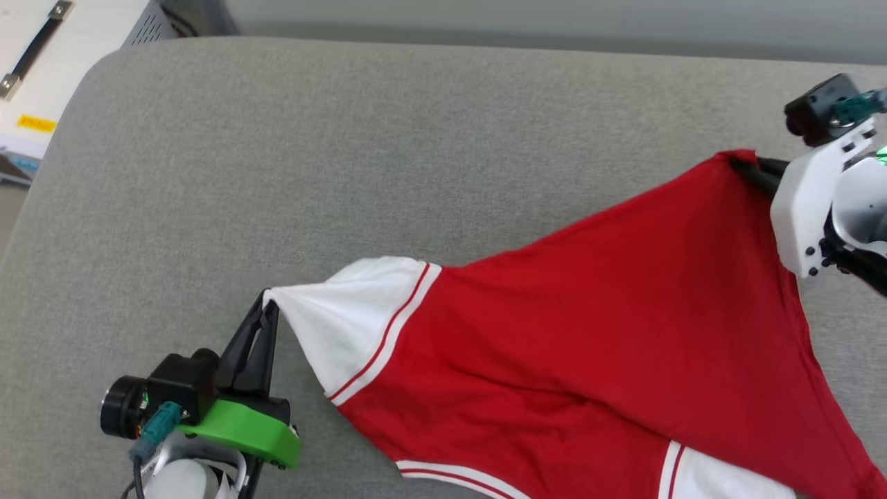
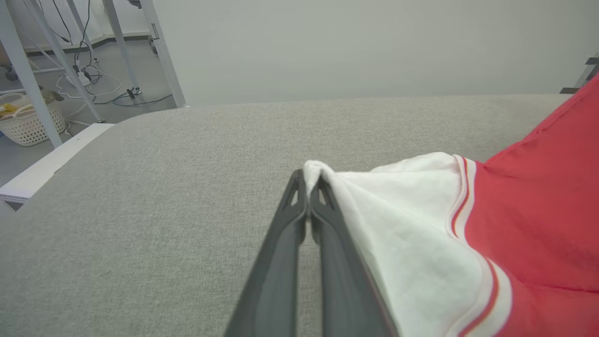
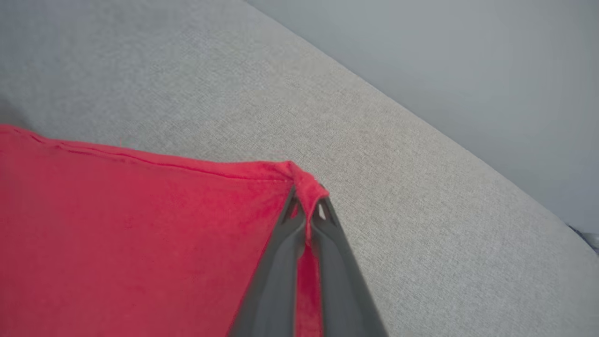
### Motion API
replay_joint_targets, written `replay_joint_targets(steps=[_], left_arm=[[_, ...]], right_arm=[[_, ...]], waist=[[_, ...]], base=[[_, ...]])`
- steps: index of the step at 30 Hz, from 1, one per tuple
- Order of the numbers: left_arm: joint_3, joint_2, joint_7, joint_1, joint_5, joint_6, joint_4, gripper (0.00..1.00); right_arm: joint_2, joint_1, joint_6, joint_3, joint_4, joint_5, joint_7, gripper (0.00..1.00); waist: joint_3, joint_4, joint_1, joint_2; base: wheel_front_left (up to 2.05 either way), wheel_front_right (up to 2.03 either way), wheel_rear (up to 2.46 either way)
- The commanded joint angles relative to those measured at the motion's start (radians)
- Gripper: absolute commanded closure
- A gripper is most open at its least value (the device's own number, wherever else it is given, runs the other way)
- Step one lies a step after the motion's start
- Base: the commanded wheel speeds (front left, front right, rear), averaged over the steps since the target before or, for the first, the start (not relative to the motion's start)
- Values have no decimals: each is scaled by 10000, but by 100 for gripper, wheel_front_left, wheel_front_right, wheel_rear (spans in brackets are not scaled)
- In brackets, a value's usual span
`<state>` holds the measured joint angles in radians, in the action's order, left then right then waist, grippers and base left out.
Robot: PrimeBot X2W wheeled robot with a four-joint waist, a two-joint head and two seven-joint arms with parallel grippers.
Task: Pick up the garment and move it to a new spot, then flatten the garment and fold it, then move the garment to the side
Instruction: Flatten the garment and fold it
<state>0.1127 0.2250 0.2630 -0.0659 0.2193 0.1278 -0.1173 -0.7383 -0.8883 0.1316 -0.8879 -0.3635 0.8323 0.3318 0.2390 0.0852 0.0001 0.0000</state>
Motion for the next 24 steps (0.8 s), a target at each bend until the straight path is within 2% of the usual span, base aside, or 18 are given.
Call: replay_joint_targets(steps=[1,2,8,16,24], left_arm=[[-48,124,-12,-58,-92,21,180,100],[-189,199,-21,-423,19,-2,583,100],[-195,386,-196,-1718,-28,-39,1318,100],[121,1010,-823,-4222,0,1,2015,100],[573,1669,-1413,-7000,350,22,1855,100]], right_arm=[[-113,201,-9,175,179,55,-227,100],[-186,389,-9,760,582,61,-760,100],[66,691,-9,1916,1148,-357,-1398,100],[506,885,-9,3518,1967,-1001,-1506,100],[959,557,-9,5150,2684,-1631,-1352,100]], waist=[[-390,-331,-1,0],[-612,-508,-1,0],[-1000,-806,-1,0],[-1180,-1076,-1,0],[-983,-1330,-1,0]], base=[[0,0,0],[0,0,0],[0,0,0],[0,0,0],[0,0,0]])
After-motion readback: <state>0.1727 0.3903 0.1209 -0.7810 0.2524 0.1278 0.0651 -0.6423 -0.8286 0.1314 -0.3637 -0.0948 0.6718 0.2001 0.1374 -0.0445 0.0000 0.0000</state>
